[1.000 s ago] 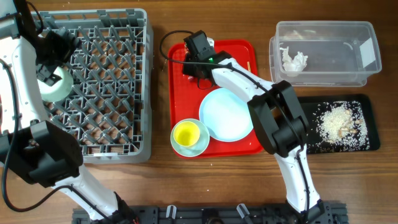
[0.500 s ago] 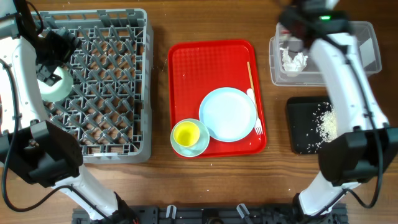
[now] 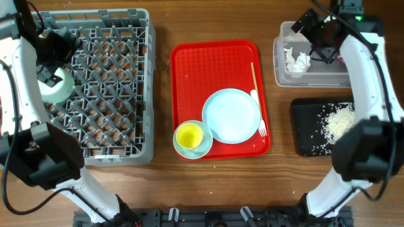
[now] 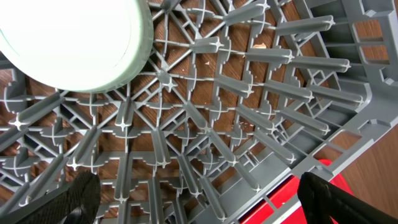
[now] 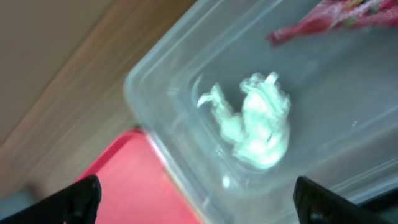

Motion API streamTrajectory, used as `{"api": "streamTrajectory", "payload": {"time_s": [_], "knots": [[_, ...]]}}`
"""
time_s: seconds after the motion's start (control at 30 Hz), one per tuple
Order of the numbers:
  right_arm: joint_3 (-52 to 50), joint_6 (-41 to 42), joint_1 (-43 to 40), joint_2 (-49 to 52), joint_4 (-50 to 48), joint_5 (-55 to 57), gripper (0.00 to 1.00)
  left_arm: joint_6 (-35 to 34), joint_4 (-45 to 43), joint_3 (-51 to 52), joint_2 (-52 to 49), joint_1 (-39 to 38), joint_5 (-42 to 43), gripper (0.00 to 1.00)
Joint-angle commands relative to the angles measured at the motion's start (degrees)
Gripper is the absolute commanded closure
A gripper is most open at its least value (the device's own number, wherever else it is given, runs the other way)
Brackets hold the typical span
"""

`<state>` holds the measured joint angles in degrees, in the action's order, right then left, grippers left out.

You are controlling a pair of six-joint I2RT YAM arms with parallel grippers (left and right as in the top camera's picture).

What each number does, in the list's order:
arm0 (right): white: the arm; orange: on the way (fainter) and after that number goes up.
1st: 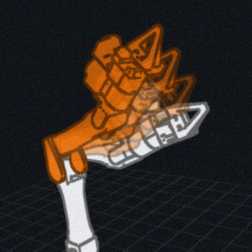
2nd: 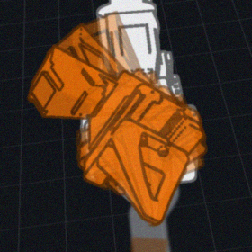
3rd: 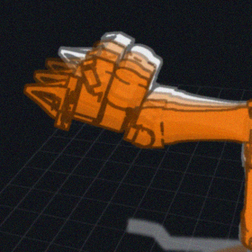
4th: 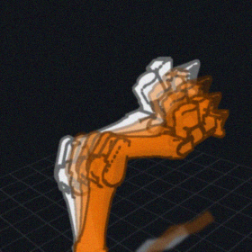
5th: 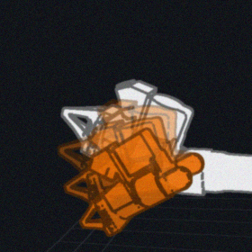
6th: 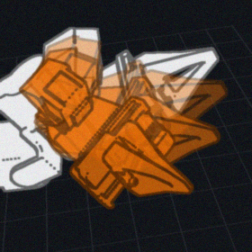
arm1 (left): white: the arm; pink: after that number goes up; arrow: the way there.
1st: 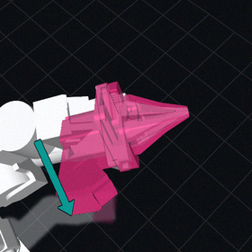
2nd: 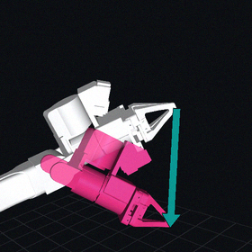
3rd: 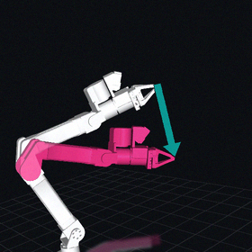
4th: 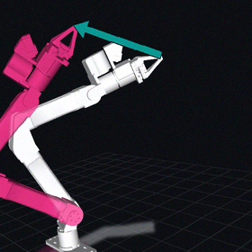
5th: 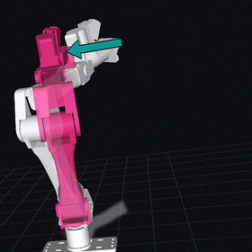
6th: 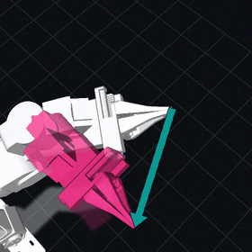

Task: Sort waste into correct bins and load items into the dishwasher rack
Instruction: 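Carry the wrapper into the clear bin, release it, raise right gripper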

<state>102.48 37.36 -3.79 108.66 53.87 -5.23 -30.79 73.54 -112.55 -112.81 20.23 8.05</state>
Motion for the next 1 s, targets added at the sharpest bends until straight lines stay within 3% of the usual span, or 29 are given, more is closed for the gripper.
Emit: {"api": "streamTrajectory", "payload": {"time_s": [0.0, 0.13, 0.27, 0.4, 0.57, 0.7, 0.97], "knots": [[1.60, -1.90, 0.52, -12.46, 4.90, -13.81, 0.00, -0.59, 0.02, 0.04, 1.79, 0.20, 0.42, 0.00], [1.55, -2.54, 2.82, -20.39, 16.79, -18.67, 0.00, -0.59, 0.02, 0.04, 1.79, 0.20, 0.42, 0.00], [0.09, -7.74, 10.03, -20.90, 24.37, -16.55, 0.00, -0.59, 0.02, 0.04, 1.79, 0.20, 0.42, 0.00], [-7.43, 0.72, 21.09, -19.30, 23.45, -5.84, 0.00, -0.59, 0.02, 0.04, 1.79, 0.20, 0.42, 0.00], [-11.85, 4.44, 27.89, -17.09, 17.77, -1.46, 0.01, -0.59, 0.00, 0.04, 1.79, 0.20, 0.42, 0.00], [-8.31, 4.63, 24.04, -17.18, 19.15, -0.24, 0.00, -0.59, 0.02, 0.04, 1.79, 0.20, 0.42, 0.00], [-6.10, 4.63, 4.61, -18.40, 21.40, 9.92, 0.00, -0.59, 0.02, 0.04, 1.79, 0.20, 0.42, 0.00]]}}
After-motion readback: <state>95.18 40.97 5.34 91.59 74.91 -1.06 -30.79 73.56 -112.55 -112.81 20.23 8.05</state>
